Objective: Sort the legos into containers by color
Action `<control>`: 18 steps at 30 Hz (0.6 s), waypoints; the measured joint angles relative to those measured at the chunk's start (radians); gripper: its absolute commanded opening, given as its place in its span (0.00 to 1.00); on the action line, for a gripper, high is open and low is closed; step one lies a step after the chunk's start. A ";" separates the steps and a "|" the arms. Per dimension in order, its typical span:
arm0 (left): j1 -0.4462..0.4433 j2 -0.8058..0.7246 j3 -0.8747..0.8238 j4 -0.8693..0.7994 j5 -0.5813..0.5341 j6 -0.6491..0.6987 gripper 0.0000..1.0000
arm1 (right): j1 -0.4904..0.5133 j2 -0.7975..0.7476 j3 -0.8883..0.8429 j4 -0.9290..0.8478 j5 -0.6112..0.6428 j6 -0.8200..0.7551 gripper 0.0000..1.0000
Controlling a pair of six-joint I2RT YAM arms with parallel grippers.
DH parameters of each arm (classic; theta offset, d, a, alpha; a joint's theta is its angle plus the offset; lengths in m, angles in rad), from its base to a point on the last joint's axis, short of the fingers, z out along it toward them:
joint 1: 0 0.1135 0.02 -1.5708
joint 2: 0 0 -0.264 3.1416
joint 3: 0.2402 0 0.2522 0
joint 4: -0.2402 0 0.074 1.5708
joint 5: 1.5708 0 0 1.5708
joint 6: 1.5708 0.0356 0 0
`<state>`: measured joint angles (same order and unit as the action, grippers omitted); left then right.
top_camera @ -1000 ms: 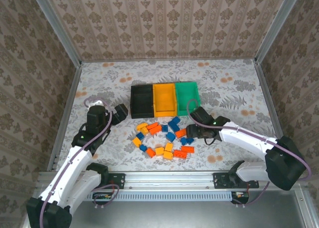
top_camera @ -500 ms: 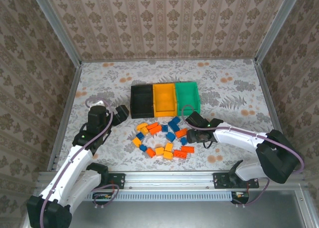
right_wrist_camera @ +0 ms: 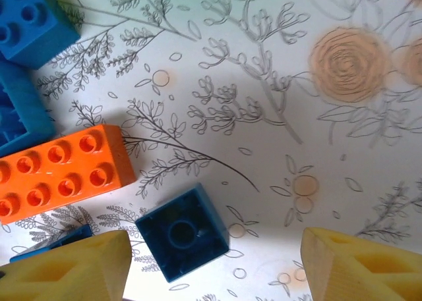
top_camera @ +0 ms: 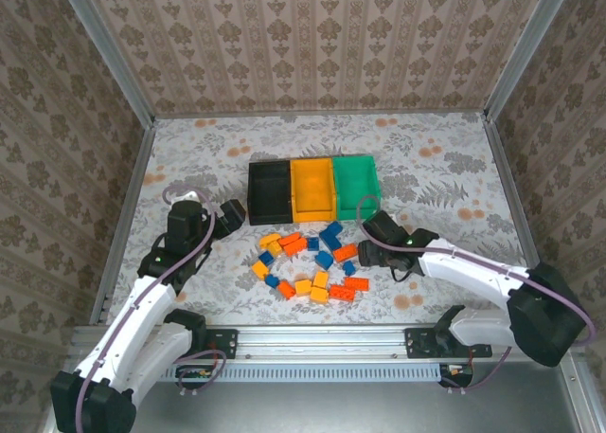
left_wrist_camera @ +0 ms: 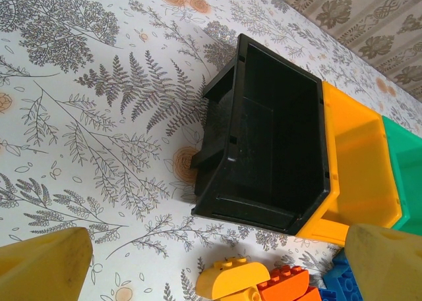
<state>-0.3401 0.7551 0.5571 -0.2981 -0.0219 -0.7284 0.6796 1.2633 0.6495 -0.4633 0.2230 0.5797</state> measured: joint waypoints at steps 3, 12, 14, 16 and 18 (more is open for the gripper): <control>0.000 0.005 -0.005 0.006 0.000 0.000 1.00 | 0.000 0.091 0.002 0.023 -0.027 0.000 0.70; 0.000 0.005 -0.008 0.006 0.000 0.000 1.00 | -0.010 0.163 0.006 0.047 -0.026 0.001 0.64; 0.000 0.010 -0.008 0.008 0.000 0.000 1.00 | -0.023 0.164 0.006 0.051 -0.026 0.001 0.63; 0.000 0.017 -0.008 0.011 0.000 0.000 1.00 | -0.035 0.165 0.006 0.055 -0.026 0.001 0.61; 0.000 0.023 -0.008 0.014 0.000 0.000 1.00 | -0.045 0.169 0.006 0.058 -0.026 0.001 0.59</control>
<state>-0.3401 0.7780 0.5491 -0.2844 -0.0223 -0.7284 0.6346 1.4319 0.6559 -0.4057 0.1974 0.5804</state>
